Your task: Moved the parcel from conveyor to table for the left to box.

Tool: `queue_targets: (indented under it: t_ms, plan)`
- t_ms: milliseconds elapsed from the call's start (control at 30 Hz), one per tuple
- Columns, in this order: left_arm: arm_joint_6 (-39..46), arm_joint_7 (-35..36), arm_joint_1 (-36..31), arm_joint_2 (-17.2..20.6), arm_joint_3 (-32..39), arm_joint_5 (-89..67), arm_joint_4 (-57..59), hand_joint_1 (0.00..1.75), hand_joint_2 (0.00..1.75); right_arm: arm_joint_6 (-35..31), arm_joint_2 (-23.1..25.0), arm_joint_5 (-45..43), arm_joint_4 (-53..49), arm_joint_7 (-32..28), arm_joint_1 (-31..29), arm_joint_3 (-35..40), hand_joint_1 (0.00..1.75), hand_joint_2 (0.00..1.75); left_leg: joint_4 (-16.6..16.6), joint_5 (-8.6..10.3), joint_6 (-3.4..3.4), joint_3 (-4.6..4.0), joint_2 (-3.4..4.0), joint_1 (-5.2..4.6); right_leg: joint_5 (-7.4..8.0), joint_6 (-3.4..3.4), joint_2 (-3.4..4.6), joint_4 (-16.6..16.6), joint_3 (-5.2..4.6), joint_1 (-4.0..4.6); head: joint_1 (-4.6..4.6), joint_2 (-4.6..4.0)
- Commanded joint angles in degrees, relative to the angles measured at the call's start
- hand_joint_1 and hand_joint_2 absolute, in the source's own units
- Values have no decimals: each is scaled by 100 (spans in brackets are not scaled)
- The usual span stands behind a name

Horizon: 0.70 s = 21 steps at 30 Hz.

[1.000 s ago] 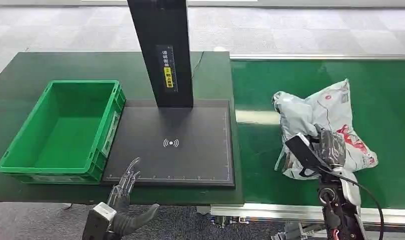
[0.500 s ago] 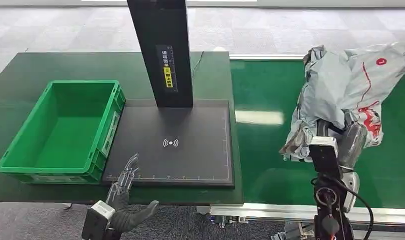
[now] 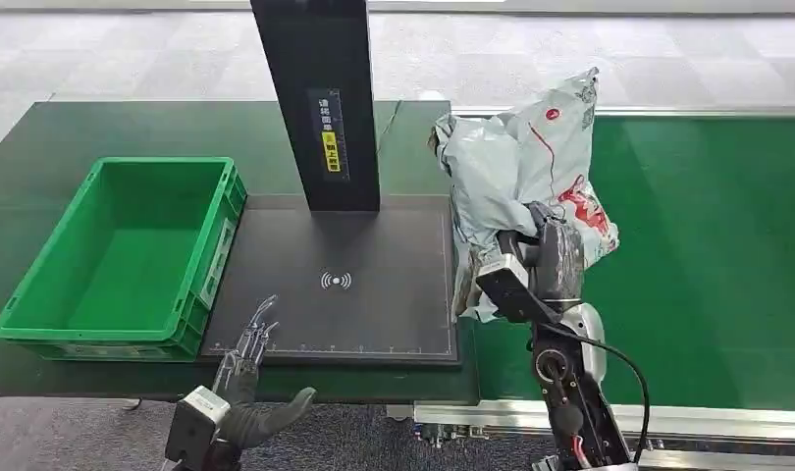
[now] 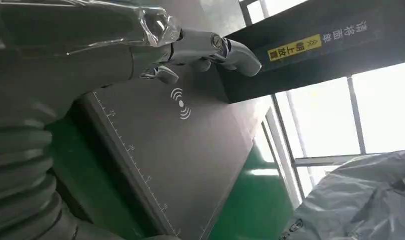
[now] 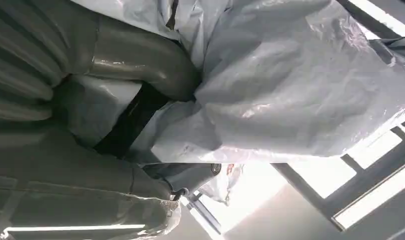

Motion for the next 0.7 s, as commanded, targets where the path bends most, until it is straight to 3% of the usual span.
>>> queue_targets:
  t_ms: [33,133,267,333,700]
  plan:
    - [-86,-22,-207,244,-106,33,361,0,175,741,32,-20,1173,66,-720,1245,175,175,-13,2,0,18,26,-3,9,-3,25,-9,7,-2,0,0]
    - [-174,-21,-264,316,-184,71,460,0,175,1609,-1,-152,1213,46,-697,1826,175,175,-9,2,-1,12,23,-1,8,-4,23,-5,1,0,0,0]
    - [-169,-53,-254,312,-209,107,492,0,175,1923,-19,-189,1309,-61,-697,2219,175,175,-13,3,-2,20,10,4,3,-2,10,-10,10,5,0,0]
    - [-178,-42,-241,283,-213,100,449,0,175,2266,33,-646,1384,-314,-788,2255,175,175,-12,3,1,18,11,3,4,-1,11,-12,11,4,0,0]
    - [-177,-32,-216,241,-117,51,429,0,175,2187,239,-716,1764,-137,-1239,2470,175,175,-6,4,-2,7,5,1,2,-3,5,-1,0,2,2,0]
